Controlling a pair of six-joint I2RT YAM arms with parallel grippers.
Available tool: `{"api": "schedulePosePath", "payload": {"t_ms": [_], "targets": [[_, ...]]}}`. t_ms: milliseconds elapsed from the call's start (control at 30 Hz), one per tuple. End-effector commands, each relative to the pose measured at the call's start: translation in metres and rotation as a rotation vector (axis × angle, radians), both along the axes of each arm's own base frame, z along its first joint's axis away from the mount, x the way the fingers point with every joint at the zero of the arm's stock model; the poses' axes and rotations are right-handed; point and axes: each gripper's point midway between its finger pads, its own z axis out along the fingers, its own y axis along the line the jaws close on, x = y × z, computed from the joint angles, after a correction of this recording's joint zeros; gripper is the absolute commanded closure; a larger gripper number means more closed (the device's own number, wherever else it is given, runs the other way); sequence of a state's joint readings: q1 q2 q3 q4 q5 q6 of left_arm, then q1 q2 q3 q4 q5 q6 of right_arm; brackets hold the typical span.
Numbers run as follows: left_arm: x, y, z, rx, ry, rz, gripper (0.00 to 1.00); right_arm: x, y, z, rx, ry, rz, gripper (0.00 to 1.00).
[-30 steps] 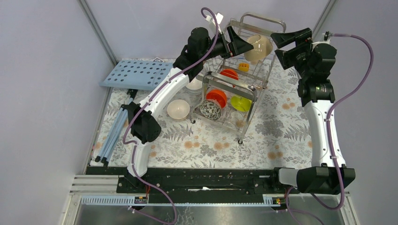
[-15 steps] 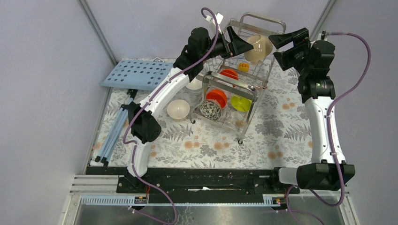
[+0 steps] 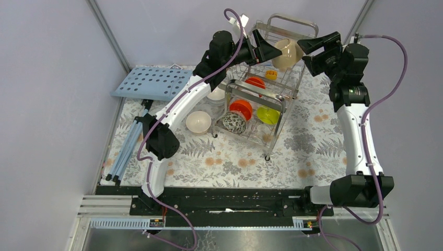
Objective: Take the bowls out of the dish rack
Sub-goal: Pick up the bowl from the dish rack.
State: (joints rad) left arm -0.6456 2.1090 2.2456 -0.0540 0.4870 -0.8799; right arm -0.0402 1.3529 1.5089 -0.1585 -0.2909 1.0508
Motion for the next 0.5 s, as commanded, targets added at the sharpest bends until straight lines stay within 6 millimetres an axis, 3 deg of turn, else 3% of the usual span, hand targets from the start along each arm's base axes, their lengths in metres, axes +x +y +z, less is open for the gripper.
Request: {"api": "schedulePosePath", "payload": {"t_ms": [0,467], "targets": [[-0.006,-0.009,0.008,-0.024,-0.042,-0.033,0.17,-0.011,0.033,0.021,0.059,-0.082,0.142,0.21],[-0.006,-0.01,0.007,-0.026,-0.043,-0.033,0.18,-0.019,0.041,0.036,0.124,-0.203,0.195,0.4]]}}
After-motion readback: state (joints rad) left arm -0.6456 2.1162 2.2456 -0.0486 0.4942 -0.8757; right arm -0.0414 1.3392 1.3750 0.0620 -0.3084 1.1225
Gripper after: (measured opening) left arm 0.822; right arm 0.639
